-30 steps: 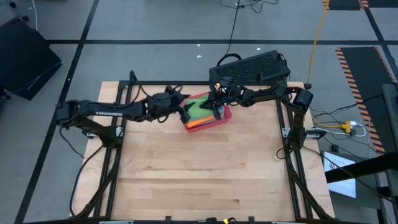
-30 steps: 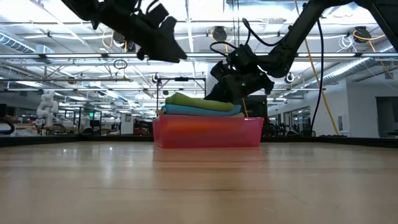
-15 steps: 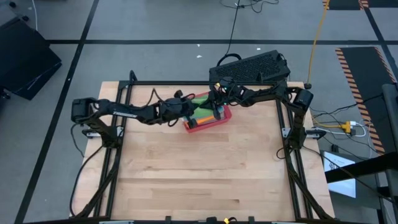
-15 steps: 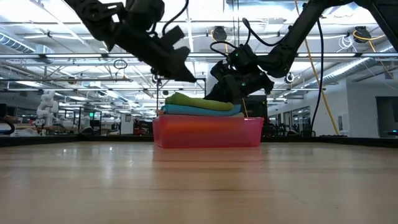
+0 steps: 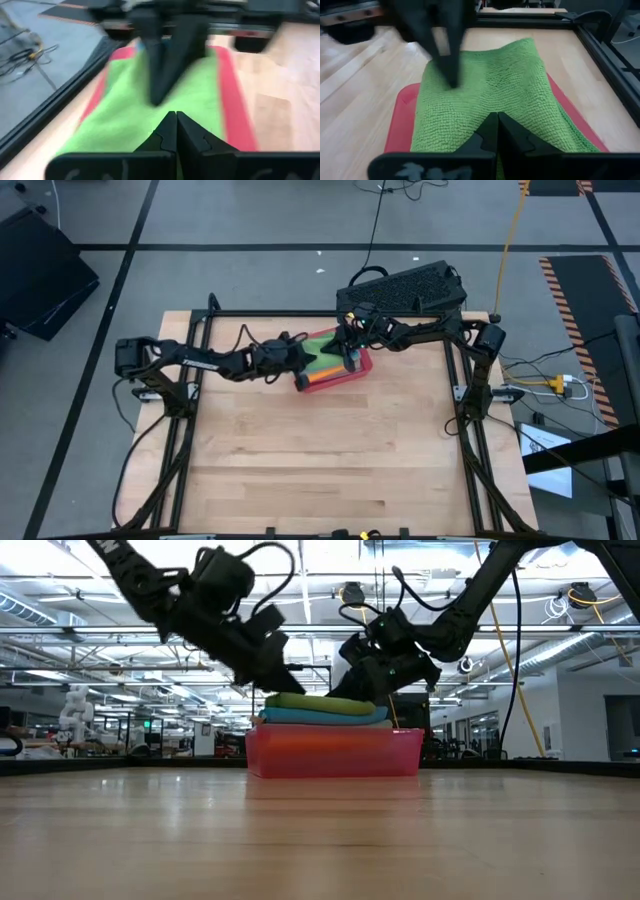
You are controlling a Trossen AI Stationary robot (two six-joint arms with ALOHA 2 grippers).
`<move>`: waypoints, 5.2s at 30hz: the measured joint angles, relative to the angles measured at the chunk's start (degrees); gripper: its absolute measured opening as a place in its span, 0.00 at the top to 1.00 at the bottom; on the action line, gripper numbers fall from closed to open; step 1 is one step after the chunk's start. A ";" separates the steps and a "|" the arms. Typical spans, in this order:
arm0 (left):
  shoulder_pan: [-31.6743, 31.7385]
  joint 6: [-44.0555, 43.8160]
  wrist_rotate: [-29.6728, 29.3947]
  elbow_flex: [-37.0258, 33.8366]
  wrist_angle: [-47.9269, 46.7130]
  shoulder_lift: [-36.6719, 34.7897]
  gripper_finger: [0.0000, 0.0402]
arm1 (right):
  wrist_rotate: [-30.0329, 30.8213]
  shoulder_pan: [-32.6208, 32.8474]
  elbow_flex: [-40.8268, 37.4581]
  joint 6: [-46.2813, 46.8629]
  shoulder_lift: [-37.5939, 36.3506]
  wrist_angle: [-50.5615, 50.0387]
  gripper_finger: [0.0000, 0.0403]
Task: Fold microfiber towels
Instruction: Put the folded green microfiber cloth into the red bin
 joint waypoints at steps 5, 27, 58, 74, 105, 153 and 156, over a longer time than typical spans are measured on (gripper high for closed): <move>0.72 -2.33 0.16 -5.58 6.64 -0.02 0.98 | -0.04 0.00 -0.04 -1.47 0.00 -1.07 1.00; 3.13 3.46 0.30 -3.22 10.54 -2.79 0.99 | 0.02 0.13 -1.14 -0.59 -1.02 3.07 1.00; 5.51 -2.34 2.47 -5.38 11.38 6.62 0.99 | -0.04 -0.37 -0.96 -0.26 4.84 5.80 1.00; 5.19 -1.60 2.55 -5.49 10.21 4.96 0.99 | -0.58 -0.50 -0.98 0.25 4.87 5.64 1.00; 0.67 -3.27 3.78 -5.18 21.66 12.21 0.97 | -1.41 -0.50 -1.09 2.77 -3.28 7.02 1.00; -0.41 -0.83 4.83 -5.30 20.53 2.83 0.96 | -0.20 0.14 -0.87 3.95 12.66 13.92 1.00; -0.01 -1.16 2.48 -5.32 20.79 2.32 0.95 | -0.17 0.13 -0.92 3.95 12.66 13.90 1.00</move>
